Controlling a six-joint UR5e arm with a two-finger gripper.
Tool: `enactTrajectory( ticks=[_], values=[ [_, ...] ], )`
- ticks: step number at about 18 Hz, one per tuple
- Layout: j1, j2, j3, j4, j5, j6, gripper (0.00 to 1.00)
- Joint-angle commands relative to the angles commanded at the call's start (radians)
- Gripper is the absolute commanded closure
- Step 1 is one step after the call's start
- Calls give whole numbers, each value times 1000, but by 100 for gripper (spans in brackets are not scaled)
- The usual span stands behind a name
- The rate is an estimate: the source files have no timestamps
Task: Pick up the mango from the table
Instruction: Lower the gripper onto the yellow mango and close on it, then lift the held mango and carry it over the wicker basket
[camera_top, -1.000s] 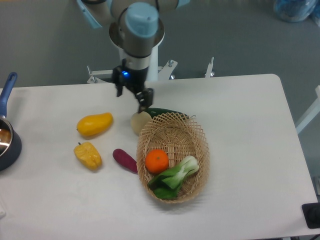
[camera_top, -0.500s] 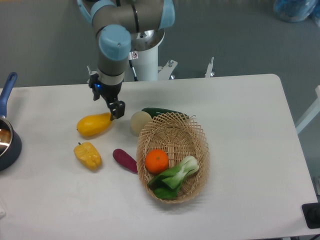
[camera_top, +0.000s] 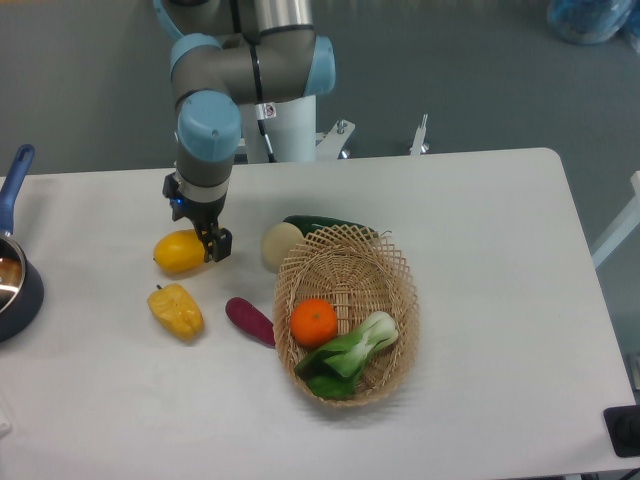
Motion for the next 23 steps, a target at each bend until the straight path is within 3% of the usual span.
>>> enactTrajectory(
  ticks=[4, 9, 10, 14, 16, 18, 23],
  values=[
    [-3, -20, -11, 8, 8, 0, 0],
    [-58, -58, -11, 44, 23, -50, 0],
    [-64, -63, -11, 58, 23, -57, 6],
    [-66, -61, -11, 61, 23, -57, 62],
    [-66, -58, -11, 63, 23, -58, 83],
    [-65, -49, -9, 63, 23, -58, 90],
    [-51, 20, 11, 54, 54, -92, 89]
  ],
)
